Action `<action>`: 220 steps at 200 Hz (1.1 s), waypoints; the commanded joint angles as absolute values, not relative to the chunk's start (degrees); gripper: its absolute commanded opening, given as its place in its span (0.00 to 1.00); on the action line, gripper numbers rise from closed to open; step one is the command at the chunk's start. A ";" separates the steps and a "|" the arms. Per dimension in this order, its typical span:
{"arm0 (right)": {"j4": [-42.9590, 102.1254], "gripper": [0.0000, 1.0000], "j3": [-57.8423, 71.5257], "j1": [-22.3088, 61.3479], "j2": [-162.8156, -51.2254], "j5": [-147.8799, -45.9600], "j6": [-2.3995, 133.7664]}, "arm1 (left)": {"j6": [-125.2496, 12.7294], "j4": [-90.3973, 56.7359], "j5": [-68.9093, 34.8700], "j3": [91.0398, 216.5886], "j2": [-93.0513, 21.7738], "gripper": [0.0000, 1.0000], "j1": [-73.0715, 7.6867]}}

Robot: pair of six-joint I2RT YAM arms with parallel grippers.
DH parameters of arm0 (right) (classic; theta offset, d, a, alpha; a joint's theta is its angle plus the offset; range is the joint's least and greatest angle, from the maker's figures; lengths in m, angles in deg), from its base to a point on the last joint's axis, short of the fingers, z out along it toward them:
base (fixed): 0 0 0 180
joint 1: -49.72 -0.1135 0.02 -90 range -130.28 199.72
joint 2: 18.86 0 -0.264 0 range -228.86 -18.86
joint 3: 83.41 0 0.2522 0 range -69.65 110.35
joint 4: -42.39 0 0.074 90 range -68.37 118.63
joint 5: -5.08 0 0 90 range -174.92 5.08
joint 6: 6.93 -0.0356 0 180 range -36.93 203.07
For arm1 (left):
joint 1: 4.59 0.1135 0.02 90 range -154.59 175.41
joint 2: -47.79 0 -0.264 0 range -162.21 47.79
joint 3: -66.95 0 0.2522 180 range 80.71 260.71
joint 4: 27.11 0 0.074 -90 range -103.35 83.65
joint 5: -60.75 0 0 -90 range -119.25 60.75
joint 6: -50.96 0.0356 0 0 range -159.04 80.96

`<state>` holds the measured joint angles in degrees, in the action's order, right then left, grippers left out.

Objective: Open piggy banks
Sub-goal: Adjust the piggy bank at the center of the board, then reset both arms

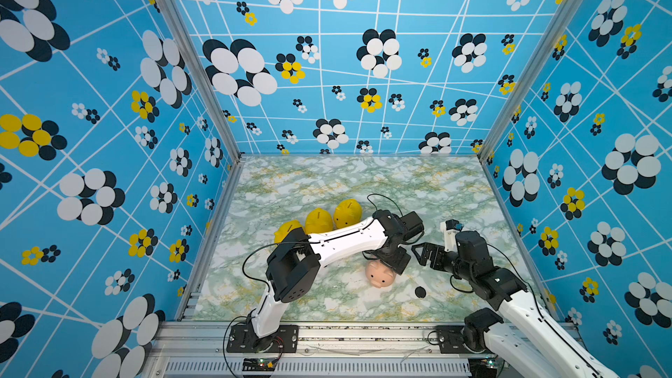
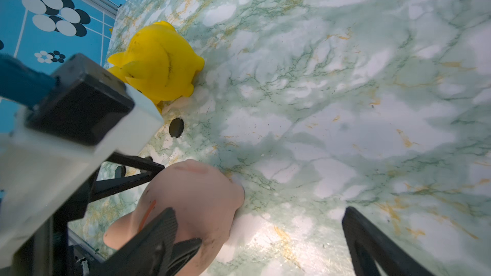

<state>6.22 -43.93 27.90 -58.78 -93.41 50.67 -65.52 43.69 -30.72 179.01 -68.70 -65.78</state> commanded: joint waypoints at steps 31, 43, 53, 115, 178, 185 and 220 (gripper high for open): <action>3.36 0.99 -46.90 28.19 -55.98 -91.76 47.24 | -67.58 41.92 -29.01 184.76 -74.89 0.88 -61.93; 2.84 0.99 -46.72 28.20 -55.61 -90.72 47.07 | -67.14 41.62 -26.25 188.04 -76.42 0.88 -61.90; 2.52 1.00 -46.44 28.18 -55.42 -89.98 47.12 | -66.86 41.71 -23.41 190.76 -77.70 0.88 -61.90; 2.88 0.99 -44.71 28.19 -58.43 -84.87 53.14 | -61.30 40.94 -32.71 191.30 -71.95 0.99 -60.57; 11.41 0.99 -42.48 28.19 -62.64 -76.25 59.95 | -44.01 8.46 -57.52 154.33 -41.55 0.99 -53.88; 12.09 0.99 -41.70 28.20 -63.92 -74.83 60.77 | -41.57 4.20 -59.01 150.12 -38.62 0.99 -52.35; 16.01 0.99 -39.77 28.18 -69.20 -65.74 68.66 | -34.12 -7.11 -67.30 136.18 -30.00 0.99 -42.30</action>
